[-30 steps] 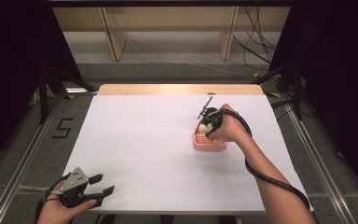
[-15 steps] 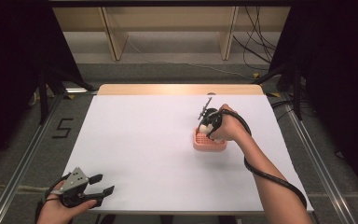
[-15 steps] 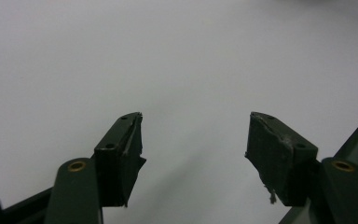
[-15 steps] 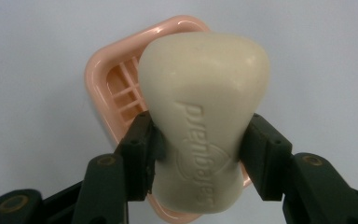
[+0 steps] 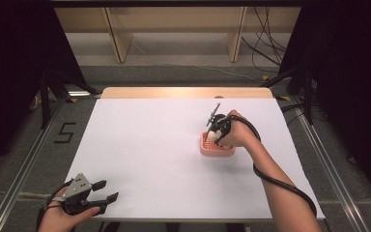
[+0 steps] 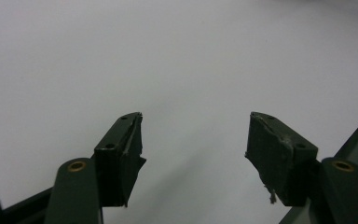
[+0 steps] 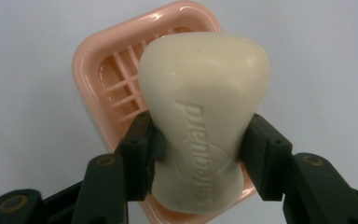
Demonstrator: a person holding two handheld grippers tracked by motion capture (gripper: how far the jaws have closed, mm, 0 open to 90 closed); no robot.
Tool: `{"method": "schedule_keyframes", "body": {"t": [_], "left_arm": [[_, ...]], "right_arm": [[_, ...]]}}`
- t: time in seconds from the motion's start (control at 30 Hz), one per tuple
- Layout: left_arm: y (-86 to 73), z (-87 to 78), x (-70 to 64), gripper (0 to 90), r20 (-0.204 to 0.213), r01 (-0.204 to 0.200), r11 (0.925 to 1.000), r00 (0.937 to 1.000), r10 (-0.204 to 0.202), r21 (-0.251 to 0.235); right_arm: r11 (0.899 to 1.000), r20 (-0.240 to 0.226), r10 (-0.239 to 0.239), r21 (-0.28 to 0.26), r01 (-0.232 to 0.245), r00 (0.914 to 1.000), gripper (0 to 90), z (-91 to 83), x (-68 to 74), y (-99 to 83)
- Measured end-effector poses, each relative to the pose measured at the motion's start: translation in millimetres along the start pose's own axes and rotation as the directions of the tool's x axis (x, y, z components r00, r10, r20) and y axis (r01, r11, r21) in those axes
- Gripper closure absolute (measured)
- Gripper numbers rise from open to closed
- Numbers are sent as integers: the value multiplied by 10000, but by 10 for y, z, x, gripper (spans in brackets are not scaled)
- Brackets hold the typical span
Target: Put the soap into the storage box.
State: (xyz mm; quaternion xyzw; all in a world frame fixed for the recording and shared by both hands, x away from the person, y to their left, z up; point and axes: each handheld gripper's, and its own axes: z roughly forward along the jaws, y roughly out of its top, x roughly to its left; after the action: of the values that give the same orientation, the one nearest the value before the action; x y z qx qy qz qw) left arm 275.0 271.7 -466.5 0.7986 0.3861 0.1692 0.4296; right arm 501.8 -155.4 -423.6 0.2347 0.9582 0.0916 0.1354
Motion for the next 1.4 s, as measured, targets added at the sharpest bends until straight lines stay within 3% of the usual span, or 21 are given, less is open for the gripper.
{"method": "schedule_keyframes", "body": {"t": [0.13,0.27,0.47,0.5,0.53,0.63,0.7,0.73,0.77,0.8,0.83,0.97,1.03,1.07,1.13,1.27,1.3,1.33,1.4], "left_arm": [[-1,0,-1,353,3,4,10000,10000,-4,3],[-1,0,-1,353,0,-6,10000,10000,6,9],[-1,6,-9,353,15,24,10000,10000,-24,5],[2,1,0,354,-69,-144,9999,9999,145,74],[-1,8,-15,353,-8,43,10000,10000,-43,-35],[-2,7,-17,353,36,61,10000,10000,-60,-24],[-1,9,-18,353,31,61,10000,10000,-61,-24],[-1,10,-22,353,-28,70,10000,10000,-70,-13],[2,10,-6,353,-14,-117,9999,9999,117,98],[-3,19,-21,353,15,56,10000,10000,-56,28],[-2,17,-18,353,-2,-12,9999,10000,12,100],[-4,31,-23,353,-89,-45,10000,10000,45,-33],[-5,34,-29,354,-78,16,10000,10000,-16,-62],[-6,33,-29,354,-88,17,10000,10000,-18,-57],[-7,33,-30,353,-90,34,10000,10000,-34,-57],[-4,28,-23,353,-77,-18,10000,10000,18,19],[-10,36,-33,353,-96,160,9999,9998,-161,-56],[-4,21,-19,353,-29,-14,10000,10000,15,86],[-7,21,-21,353,-56,50,10000,10000,-49,86]], "right_arm": [[9999,24,-153,-1,153,9999,502,17,0,0],[10000,41,58,-22,-58,10000,492,-2,9,11],[9969,262,446,-659,-428,9987,485,-171,53,16],[9956,350,527,-798,-497,9980,486,-210,67,4],[9945,345,580,-895,-548,9977,489,-229,78,-7],[9843,433,1306,-1255,-1243,9905,523,-296,129,-88],[9717,407,1849,-1568,-1765,9819,554,-328,155,-165],[9595,382,2349,-1691,-2254,9713,567,-348,187,-219],[9540,397,2540,-1747,-2436,9664,576,-354,202,-255],[9473,351,2747,-1808,-2643,9609,592,-362,226,-304],[9354,339,3094,-1906,-2978,9503,608,-370,273,-373],[9159,258,3475,-2236,-3334,9373,644,-375,365,-552],[9106,256,3526,-2398,-3367,9354,655,-373,407,-643],[9044,173,3674,-2399,-3528,9299,656,-375,438,-676],[9035,248,3600,-2585,-3419,9326,660,-363,485,-766],[8894,157,3848,-2735,-3663,9229,663,-349,590,-894],[8899,141,3823,-2750,-3640,9239,663,-343,613,-933],[8854,105,3938,-2729,-3763,9191,662,-335,648,-966],[8830,69,3964,-2766,-3792,9181,661,-309,702,-1040]]}}
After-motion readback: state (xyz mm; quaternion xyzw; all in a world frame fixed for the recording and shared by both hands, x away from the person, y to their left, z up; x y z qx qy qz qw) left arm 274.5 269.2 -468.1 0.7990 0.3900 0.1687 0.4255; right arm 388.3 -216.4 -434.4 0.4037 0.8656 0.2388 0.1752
